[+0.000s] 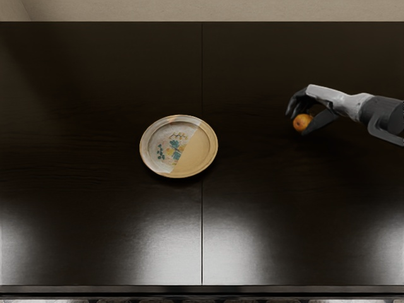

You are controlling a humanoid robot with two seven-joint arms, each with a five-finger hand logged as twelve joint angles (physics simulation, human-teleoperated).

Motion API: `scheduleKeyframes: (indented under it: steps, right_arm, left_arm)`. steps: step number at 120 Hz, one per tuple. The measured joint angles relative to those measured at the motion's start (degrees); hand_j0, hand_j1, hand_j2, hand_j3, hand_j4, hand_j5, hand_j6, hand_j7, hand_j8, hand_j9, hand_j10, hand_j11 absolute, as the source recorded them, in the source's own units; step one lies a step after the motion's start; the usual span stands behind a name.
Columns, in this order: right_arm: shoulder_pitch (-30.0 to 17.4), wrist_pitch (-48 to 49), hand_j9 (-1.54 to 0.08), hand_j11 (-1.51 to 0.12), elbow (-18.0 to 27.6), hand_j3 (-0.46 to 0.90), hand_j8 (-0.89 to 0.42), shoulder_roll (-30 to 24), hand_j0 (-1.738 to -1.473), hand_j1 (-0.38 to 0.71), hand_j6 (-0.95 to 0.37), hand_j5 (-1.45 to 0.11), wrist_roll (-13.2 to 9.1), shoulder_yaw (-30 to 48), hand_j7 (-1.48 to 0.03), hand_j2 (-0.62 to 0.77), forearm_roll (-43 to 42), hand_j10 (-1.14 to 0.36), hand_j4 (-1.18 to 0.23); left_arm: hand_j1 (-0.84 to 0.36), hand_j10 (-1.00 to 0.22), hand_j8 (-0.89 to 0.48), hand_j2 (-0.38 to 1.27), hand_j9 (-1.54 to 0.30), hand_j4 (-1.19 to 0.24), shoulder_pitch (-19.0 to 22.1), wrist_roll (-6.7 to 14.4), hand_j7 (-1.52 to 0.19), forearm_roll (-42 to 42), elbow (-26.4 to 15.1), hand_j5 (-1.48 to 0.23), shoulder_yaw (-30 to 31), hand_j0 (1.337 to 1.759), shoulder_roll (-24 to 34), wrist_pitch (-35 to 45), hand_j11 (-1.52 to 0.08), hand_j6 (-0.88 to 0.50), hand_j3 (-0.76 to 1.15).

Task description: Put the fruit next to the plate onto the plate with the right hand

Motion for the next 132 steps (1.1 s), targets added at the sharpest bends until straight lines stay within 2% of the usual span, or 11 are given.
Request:
scheduleKeyframes:
  steps: [40, 132]
  right_arm:
    - [0.58, 0.63, -0.85, -0.85, 3.7, 0.0, -0.45, 0.6, -1.657, 0.26, -0.64, -0.87, 0.0, 1.92, -0.84, 0.19, 0.12, -0.37, -0.63]
    - [1.17, 0.55, -0.85, -0.85, 4.09, 0.0, -0.47, 8.47, -1.656, 0.24, -0.64, -0.86, -0.38, 4.56, -0.84, 0.16, 0.12, -0.4, -0.63]
  left_arm:
    - [0.35, 0.0, 0.0, 0.0, 0.0, 0.0, -0.03, 0.0, 0.0, 0.01, 0.0, 0.0, 0.0, 1.658, 0.0, 0.0, 0.0, 0.0, 0.0]
    - [0.35, 0.0, 0.0, 0.0, 0.0, 0.0, 0.05, 0.0, 0.0, 0.01, 0.0, 0.0, 0.0, 1.658, 0.0, 0.0, 0.0, 0.0, 0.0]
